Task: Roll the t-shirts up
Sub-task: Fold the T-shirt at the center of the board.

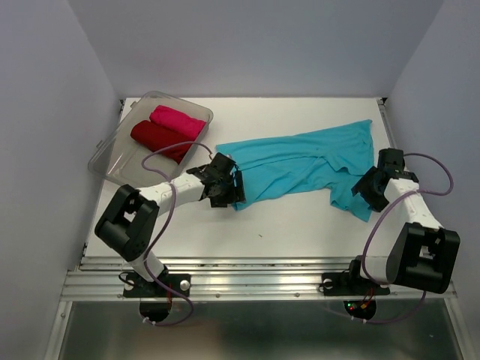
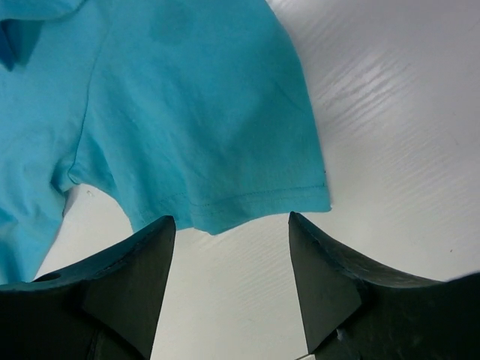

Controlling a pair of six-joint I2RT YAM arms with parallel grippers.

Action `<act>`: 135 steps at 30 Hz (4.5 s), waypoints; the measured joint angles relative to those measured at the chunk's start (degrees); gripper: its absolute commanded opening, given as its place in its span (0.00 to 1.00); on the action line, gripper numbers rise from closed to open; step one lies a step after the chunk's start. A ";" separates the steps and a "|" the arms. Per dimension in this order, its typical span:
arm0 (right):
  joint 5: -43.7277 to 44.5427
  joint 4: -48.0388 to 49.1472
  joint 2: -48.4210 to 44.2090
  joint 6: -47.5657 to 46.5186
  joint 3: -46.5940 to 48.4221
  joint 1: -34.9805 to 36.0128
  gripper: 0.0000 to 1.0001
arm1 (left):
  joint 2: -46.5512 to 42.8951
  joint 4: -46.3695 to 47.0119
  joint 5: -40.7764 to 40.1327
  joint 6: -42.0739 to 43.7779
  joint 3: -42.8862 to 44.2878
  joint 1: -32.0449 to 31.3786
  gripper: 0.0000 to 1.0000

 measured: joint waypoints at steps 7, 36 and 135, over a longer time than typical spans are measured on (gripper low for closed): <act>-1.68 -0.59 0.31 2.34 -0.20 0.00 0.69 | 3.30 4.48 0.76 -3.13 -1.36 -0.09 0.69; -0.59 0.55 -1.27 15.61 -10.08 -4.52 0.47 | 3.65 1.51 0.92 -0.48 2.29 1.88 0.00; -4.74 10.32 7.98 8.20 14.91 -6.32 0.01 | 4.07 -7.72 6.97 6.95 7.13 9.90 0.45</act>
